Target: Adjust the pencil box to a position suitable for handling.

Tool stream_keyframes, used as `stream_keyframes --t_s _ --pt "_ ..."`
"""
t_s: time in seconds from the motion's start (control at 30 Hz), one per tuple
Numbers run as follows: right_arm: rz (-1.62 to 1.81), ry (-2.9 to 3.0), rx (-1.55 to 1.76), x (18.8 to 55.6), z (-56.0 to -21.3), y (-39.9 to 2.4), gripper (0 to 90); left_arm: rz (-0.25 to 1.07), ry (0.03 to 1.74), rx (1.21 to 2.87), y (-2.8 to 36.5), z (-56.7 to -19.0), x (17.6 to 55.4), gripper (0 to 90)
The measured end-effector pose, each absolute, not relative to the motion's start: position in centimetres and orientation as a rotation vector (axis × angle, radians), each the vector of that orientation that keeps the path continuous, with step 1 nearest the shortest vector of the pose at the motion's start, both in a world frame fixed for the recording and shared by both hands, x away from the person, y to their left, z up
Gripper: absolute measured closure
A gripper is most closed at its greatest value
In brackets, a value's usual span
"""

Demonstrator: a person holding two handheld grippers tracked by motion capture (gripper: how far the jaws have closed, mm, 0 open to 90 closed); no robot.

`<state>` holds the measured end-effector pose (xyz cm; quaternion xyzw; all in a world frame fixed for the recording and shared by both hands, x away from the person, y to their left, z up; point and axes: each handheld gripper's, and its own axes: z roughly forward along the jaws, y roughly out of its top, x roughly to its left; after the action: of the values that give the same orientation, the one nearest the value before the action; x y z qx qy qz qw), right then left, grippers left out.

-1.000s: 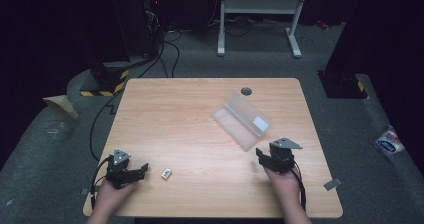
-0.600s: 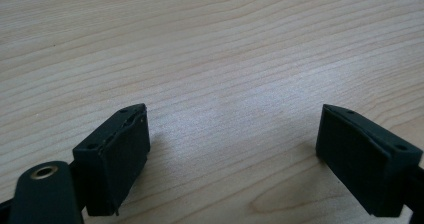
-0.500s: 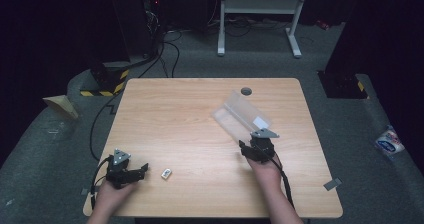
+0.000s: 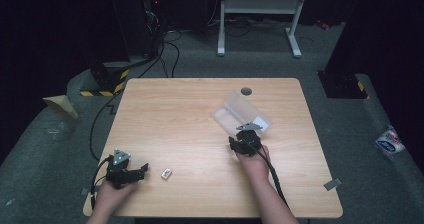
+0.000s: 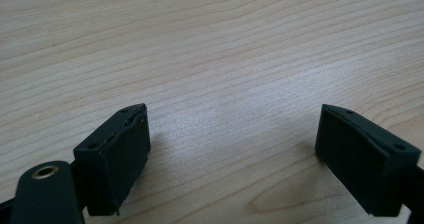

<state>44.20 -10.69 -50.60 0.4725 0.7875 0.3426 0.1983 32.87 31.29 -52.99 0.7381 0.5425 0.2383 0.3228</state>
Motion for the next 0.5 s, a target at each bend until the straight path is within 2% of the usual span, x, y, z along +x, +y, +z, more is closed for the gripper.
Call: stream_keyframes --t_s 0.1,0.23,0.27,0.5 --pt "0.941 2.209 1.314 44.24 -50.74 -10.69 49.8 0.624 1.424 1.939 31.3 -52.98 32.87 14.6" --pt "0.941 2.21 1.315 44.09 -50.78 -10.63 56.1 0.624 1.424 1.939 31.3 -52.98 32.87 14.6" --pt "0.934 2.211 1.302 43.96 -50.9 -10.6 60.6 0.624 1.423 1.939 31.3 -52.98 32.87 14.6" --pt "0.931 2.205 1.289 43.49 -51.09 -10.81 69.4 0.626 1.423 1.937 31.3 -52.99 32.85 14.8"
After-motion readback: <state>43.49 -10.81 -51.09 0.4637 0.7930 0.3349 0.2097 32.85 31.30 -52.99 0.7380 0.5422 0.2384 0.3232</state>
